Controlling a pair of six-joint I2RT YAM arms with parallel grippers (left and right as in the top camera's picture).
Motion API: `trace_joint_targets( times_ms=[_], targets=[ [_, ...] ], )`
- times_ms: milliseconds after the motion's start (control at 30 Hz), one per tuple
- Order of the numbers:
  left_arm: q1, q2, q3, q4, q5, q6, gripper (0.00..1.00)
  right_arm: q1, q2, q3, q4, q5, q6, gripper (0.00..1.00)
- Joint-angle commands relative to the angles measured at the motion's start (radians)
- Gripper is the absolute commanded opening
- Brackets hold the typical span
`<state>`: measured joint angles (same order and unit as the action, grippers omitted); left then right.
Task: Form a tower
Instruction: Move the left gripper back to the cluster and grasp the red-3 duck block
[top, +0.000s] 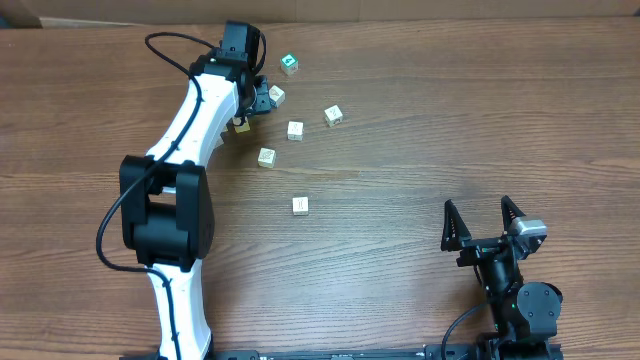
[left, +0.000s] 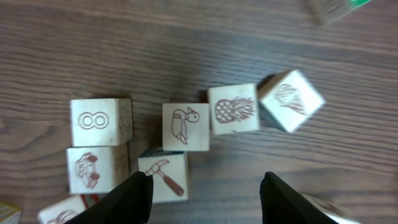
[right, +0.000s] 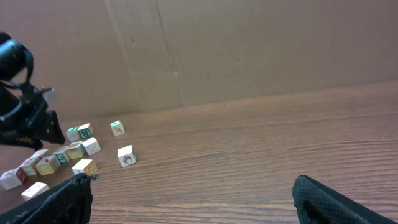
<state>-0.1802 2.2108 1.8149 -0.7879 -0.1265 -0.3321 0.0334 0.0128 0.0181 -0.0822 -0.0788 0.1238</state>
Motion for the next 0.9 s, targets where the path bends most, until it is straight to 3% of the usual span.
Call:
trace_joint_targets(
  times_ms=[0,500,867],
  targets=[
    [0.026,0.061,0.013,0.013,-0.023,0.022,0.54,-0.003,-0.01,-0.01,0.005,-0.005,0.003,1.0],
    [0.079,0.105,0.013,0.04,0.015,0.023,0.55,-0.003,-0.01,-0.01,0.005,-0.005,0.003,1.0],
    [0.079,0.108,0.013,0.146,0.023,0.049,0.52,-0.003,-0.01,-0.01,0.005,-0.005,0.003,1.0]
  ],
)
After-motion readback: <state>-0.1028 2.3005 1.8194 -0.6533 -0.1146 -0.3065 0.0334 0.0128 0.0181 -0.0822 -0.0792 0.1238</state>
